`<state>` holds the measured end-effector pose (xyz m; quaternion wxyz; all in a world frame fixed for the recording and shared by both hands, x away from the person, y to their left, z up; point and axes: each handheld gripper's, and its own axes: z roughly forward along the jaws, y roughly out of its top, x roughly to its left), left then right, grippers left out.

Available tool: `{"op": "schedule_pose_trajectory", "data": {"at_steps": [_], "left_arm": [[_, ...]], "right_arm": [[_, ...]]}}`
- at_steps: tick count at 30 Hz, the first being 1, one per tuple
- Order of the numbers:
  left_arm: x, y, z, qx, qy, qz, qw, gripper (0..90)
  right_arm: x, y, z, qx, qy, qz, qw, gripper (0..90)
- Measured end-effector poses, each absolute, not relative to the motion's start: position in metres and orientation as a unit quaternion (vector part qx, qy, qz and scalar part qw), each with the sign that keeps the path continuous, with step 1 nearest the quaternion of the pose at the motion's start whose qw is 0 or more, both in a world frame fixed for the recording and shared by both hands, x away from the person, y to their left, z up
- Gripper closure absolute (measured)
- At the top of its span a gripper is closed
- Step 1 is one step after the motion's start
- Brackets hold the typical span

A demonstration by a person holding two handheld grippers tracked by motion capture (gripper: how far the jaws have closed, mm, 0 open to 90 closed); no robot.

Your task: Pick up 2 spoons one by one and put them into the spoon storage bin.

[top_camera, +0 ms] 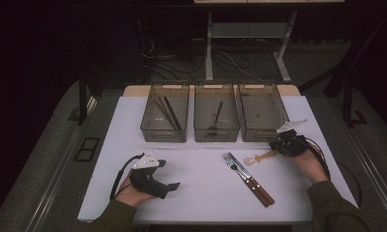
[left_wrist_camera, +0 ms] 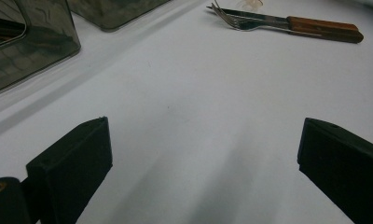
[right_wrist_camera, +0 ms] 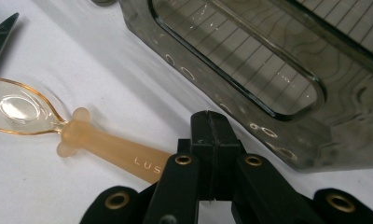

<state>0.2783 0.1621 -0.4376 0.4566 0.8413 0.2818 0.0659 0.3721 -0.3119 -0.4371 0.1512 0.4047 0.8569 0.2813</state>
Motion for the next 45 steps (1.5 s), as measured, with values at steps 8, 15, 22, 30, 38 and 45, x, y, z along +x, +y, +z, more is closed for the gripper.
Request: {"op": "schedule_pose_trajectory", "data": {"at_steps": [8, 15, 22, 30, 38, 45], "left_arm": [[0.279, 0.162, -0.438, 0.842, 0.282, 0.064, 0.456, 2.3], [0.279, 0.162, -0.438, 0.843, 0.282, 0.063, 0.454, 2.4], [0.279, 0.161, -0.438, 0.843, 0.281, 0.063, 0.454, 2.4], [0.279, 0.161, -0.438, 0.843, 0.281, 0.063, 0.454, 2.6], [0.279, 0.161, -0.438, 0.844, 0.281, 0.062, 0.453, 2.7], [0.279, 0.161, -0.439, 0.844, 0.281, 0.061, 0.454, 2.7]], "right_arm": [[0.367, -0.313, -0.434, 0.402, 0.859, 0.278, 0.152, 89.9], [0.367, -0.313, -0.433, 0.398, 0.858, 0.286, 0.156, 88.9], [0.363, -0.308, -0.427, 0.381, 0.859, 0.308, 0.151, 88.7], [0.361, -0.277, -0.429, 0.341, 0.880, 0.306, 0.126, 89.7], [0.365, -0.259, -0.433, 0.327, 0.892, 0.283, 0.133, 89.8], [0.366, -0.266, -0.437, 0.335, 0.896, 0.259, 0.131, 89.9]]}}
